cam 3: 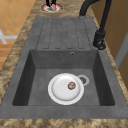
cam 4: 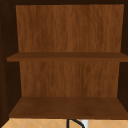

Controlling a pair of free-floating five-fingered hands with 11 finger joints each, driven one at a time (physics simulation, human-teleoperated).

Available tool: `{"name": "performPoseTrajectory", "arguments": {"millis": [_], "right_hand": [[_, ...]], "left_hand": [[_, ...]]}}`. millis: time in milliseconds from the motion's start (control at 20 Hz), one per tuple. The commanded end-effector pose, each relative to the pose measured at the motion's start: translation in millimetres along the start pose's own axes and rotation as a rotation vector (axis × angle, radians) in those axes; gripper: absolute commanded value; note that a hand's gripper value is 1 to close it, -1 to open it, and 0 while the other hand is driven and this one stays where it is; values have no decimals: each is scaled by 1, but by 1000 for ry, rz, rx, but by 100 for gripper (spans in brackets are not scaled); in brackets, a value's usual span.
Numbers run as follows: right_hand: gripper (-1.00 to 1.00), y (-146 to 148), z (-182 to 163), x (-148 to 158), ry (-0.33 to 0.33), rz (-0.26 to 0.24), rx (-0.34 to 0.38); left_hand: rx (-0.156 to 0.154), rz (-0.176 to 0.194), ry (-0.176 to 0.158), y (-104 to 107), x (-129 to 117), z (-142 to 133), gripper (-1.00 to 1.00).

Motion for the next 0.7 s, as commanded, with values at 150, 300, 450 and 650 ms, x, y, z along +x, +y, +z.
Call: {"name": "performPoseTrajectory", "arguments": {"millis": [150, 300, 450, 650], "right_hand": [[0, 0, 0, 0, 0, 0, 0], [0, 0, 0, 0, 0, 0, 0], [0, 0, 0, 0, 0, 0, 0], [0, 0, 0, 0, 0, 0, 0]], "left_hand": [[143, -29, -64, -20, -9, 50, 100], [242, -29, -111, -18, -12, 63, 100], [275, -23, -124, -7, -1, 47, 100], [322, -14, -51, 27, 18, 26, -100]]}}
